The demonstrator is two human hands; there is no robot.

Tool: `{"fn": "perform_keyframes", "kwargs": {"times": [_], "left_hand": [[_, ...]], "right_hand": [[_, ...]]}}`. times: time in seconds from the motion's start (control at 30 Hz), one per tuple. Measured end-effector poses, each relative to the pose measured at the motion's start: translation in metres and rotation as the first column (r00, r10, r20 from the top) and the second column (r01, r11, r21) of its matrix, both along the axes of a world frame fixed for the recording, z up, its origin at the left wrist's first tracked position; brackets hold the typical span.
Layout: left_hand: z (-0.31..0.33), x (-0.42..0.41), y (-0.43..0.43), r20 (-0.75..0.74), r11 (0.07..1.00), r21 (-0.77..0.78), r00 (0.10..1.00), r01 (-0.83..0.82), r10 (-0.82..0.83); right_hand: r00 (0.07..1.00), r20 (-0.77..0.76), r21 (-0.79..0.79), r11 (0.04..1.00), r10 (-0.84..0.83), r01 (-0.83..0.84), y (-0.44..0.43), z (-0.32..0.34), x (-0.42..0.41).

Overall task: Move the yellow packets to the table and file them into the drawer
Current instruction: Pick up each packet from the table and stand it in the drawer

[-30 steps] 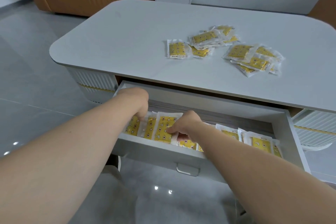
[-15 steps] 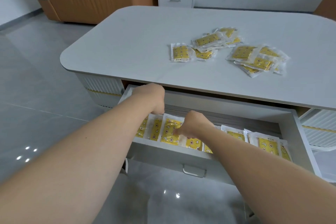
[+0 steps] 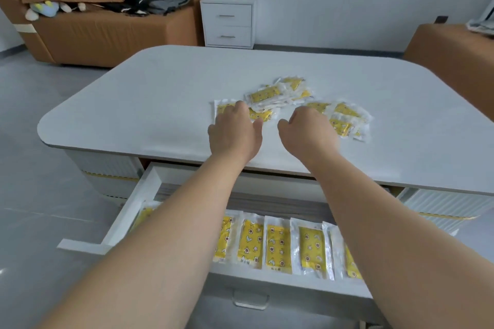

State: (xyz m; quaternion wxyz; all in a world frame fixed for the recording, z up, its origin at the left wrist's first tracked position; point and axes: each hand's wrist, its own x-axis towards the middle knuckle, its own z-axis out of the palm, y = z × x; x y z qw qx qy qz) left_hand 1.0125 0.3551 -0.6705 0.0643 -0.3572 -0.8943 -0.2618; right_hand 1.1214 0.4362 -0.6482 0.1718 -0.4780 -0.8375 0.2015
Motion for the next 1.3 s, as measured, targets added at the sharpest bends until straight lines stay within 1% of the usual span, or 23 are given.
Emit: {"fn": "perform_keyframes", "kwargs": {"times": [0.1,0.17,0.27,0.4,0.47,0.53,0.6,0.67,0.77,0.83,0.9,0.97,1.07,1.1,1.17,1.23,1.27,1.3], "left_hand": [[-0.010,-0.021,0.031,0.018,0.997,-0.080,1.000,0.007,-0.006],[-0.013,-0.041,0.053,0.021,0.990,-0.141,1.000,0.017,-0.014],[-0.015,-0.071,0.085,0.083,0.969,-0.245,0.996,0.042,-0.022],[-0.025,-0.095,0.114,0.161,0.947,-0.310,0.986,0.087,-0.038],[-0.038,-0.102,0.123,0.146,0.922,-0.365,0.986,0.133,-0.084],[-0.047,-0.109,0.128,0.122,0.886,-0.427,0.982,0.181,-0.142],[-0.046,-0.113,0.130,0.133,0.861,-0.470,0.980,0.194,-0.148],[-0.045,-0.111,0.121,0.109,0.847,-0.493,0.980,0.198,-0.165],[-0.043,-0.104,0.094,0.068,0.837,-0.496,0.971,0.231,-0.228],[-0.042,-0.094,0.070,0.070,0.827,-0.506,0.967,0.246,-0.245],[-0.042,-0.083,0.045,0.068,0.830,-0.492,0.962,0.262,-0.263],[-0.043,-0.072,0.020,0.048,0.843,-0.456,0.954,0.285,-0.296],[-0.044,-0.058,-0.011,0.023,0.857,-0.394,0.936,0.331,-0.350],[-0.043,-0.054,-0.019,0.019,0.857,-0.385,0.931,0.342,-0.363],[-0.042,-0.047,-0.030,-0.002,0.850,-0.386,0.921,0.358,-0.389],[-0.042,-0.042,-0.032,-0.024,0.856,-0.377,0.920,0.355,-0.392],[-0.041,-0.040,-0.031,-0.036,0.862,-0.371,0.922,0.345,-0.385],[-0.041,-0.040,-0.030,-0.050,0.866,-0.373,0.925,0.333,-0.377]], "right_hand": [[0.998,0.057,0.137,0.990,0.010,-0.017,0.038,-0.009,-0.014],[0.996,0.092,0.155,0.988,-0.006,-0.009,0.067,-0.014,-0.031],[0.987,0.150,0.093,0.995,-0.053,0.039,0.112,-0.021,-0.063],[0.978,0.187,0.041,0.995,-0.097,0.091,0.157,-0.019,-0.114],[0.976,0.193,-0.020,0.994,-0.099,0.105,0.178,-0.020,-0.137],[0.964,0.256,-0.057,0.994,-0.074,0.091,0.192,-0.031,-0.148],[0.947,0.321,-0.086,0.995,-0.026,0.056,0.195,-0.046,-0.149],[0.943,0.330,-0.105,0.994,0.040,-0.006,0.195,-0.054,-0.147],[0.924,0.348,-0.109,0.985,0.161,-0.130,0.177,-0.039,-0.134],[0.862,0.430,-0.098,0.963,0.270,-0.252,0.154,-0.028,-0.123],[0.781,0.524,-0.027,0.923,0.341,-0.385,0.130,-0.026,-0.110],[0.740,0.567,0.015,0.893,0.363,-0.449,0.113,-0.028,-0.098],[0.710,0.603,0.016,0.884,0.363,-0.467,0.089,-0.038,-0.080],[0.722,0.595,0.005,0.896,0.353,-0.443,0.083,-0.043,-0.076],[0.810,0.492,-0.059,0.940,0.320,-0.335,0.072,-0.049,-0.066],[0.863,0.405,-0.119,0.953,0.303,-0.279,0.066,-0.044,-0.052],[0.880,0.366,-0.121,0.953,0.303,-0.278,0.066,-0.037,-0.044],[0.898,0.329,-0.084,0.956,0.292,-0.280,0.067,-0.029,-0.034]]}}
